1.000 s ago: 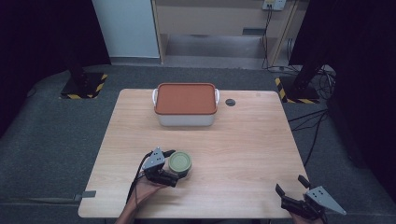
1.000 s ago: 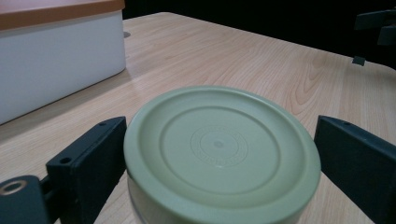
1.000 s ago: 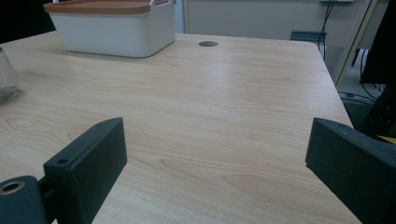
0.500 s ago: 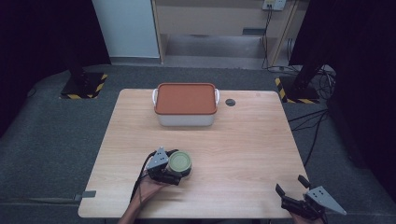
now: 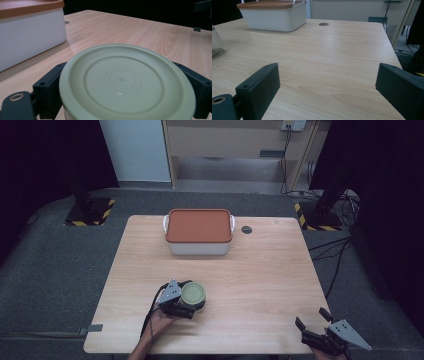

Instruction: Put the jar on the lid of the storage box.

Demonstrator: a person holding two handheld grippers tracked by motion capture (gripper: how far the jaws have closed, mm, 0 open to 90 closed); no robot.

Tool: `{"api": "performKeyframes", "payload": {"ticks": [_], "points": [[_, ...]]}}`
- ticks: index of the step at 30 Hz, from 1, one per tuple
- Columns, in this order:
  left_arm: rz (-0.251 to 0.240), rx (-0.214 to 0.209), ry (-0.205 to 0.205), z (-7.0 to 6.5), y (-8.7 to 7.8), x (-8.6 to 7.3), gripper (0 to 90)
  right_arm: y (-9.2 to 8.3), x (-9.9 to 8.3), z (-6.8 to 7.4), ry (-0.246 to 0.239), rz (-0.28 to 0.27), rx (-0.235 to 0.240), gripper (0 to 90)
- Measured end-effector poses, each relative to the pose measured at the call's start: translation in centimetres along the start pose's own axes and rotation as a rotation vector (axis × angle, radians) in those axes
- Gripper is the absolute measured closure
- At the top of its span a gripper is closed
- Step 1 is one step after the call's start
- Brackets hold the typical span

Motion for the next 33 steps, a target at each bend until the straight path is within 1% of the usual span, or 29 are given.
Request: {"api": "performKeyframes", "payload": {"ticks": [4, 7, 11, 15, 16, 19, 25, 28, 31, 33], "points": [[0.001, 0.006, 0.003, -0.1, 0.0, 0.2, 8.9, 0.0, 0.0, 0.0, 0.000, 0.000, 0.002, 5.4], [-0.014, 0.009, -0.018, 0.1, -0.2, 0.4, 8.9, 0.0, 0.0, 0.0, 0.000, 0.000, 0.001, 5.5], [-0.012, 0.022, -0.005, 0.3, -0.3, 1.4, 8.9, 0.0, 0.0, 0.0, 0.000, 0.001, 0.003, 5.5], [-0.018, 0.031, -0.022, 0.7, -0.5, 2.2, 8.9, 0.1, 0.0, 0.0, -0.001, 0.002, 0.004, 5.5], [-0.018, 0.034, -0.025, 0.8, -0.5, 2.4, 8.9, 0.0, 0.0, 0.0, -0.001, 0.002, 0.004, 5.5], [-0.014, 0.046, -0.012, 1.0, -0.5, 3.3, 8.9, 0.0, 0.0, 0.0, -0.001, 0.002, 0.004, 5.5], [-0.006, 0.073, -0.002, 1.5, -0.2, 5.2, 8.9, 0.1, 0.0, 0.0, -0.001, 0.002, 0.005, 5.5], [-0.011, 0.080, 0.002, 1.7, 0.1, 6.2, 8.9, 0.0, 0.0, 0.0, -0.001, 0.001, 0.005, 5.6], [-0.010, 0.086, 0.019, 1.9, 0.5, 7.1, 8.9, 0.0, 0.0, 0.0, 0.000, 0.000, 0.006, 5.6], [-0.017, 0.091, 0.014, 2.1, 0.7, 7.7, 9.0, 0.0, 0.0, 0.0, 0.000, 0.000, 0.006, 5.6]]}}
Point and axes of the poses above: each handheld gripper's, and its own axes: y roughly forward along the jaws, x roughly out of its top, z roughly to its left, the point moved 5 cm from there along y, roughly forward along the jaws, and after that the axes turned 10 degrees about -z, right-handed, at the moved point
